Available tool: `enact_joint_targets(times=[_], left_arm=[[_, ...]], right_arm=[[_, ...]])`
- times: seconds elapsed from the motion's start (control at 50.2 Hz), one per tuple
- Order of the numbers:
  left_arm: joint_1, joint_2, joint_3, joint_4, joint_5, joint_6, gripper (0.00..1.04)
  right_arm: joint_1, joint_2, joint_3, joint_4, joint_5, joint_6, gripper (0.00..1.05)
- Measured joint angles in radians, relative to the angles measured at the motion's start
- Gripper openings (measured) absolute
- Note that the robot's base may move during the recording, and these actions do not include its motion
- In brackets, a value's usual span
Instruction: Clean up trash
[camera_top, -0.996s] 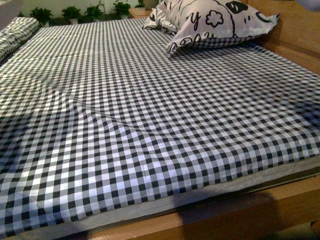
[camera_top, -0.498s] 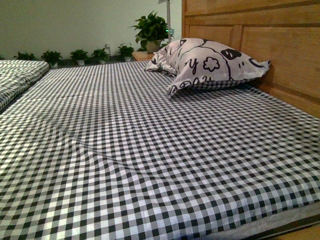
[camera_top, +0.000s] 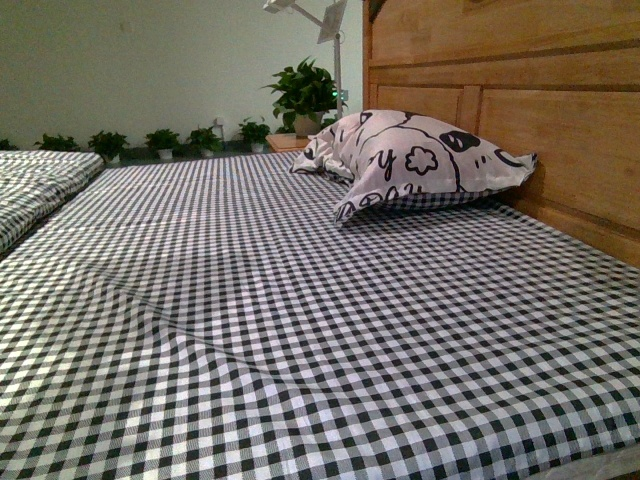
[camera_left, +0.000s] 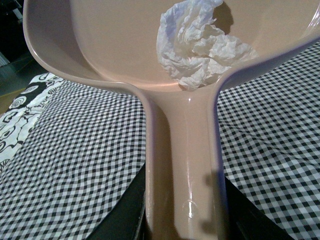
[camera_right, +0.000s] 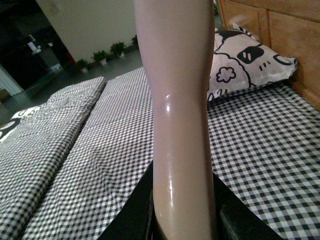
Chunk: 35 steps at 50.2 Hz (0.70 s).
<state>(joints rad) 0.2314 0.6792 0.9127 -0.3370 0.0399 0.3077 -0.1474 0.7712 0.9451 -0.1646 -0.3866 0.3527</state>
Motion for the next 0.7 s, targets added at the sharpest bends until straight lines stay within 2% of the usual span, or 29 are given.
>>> enact_joint_targets(times=[0.199, 0.697], left_arm=[[-0.022, -0.07, -0.025, -0.043, -0.022, -0.027, 0.26], [-0.011, -0.079, -0.029, -0.051, -0.016, -0.073, 0.26]], right_arm=[[-0.018, -0.053, -0.008, -0.027, -0.019, 0.007, 0.2], [-0.018, -0.07, -0.027, -0.034, -0.024, 0.01, 0.2]])
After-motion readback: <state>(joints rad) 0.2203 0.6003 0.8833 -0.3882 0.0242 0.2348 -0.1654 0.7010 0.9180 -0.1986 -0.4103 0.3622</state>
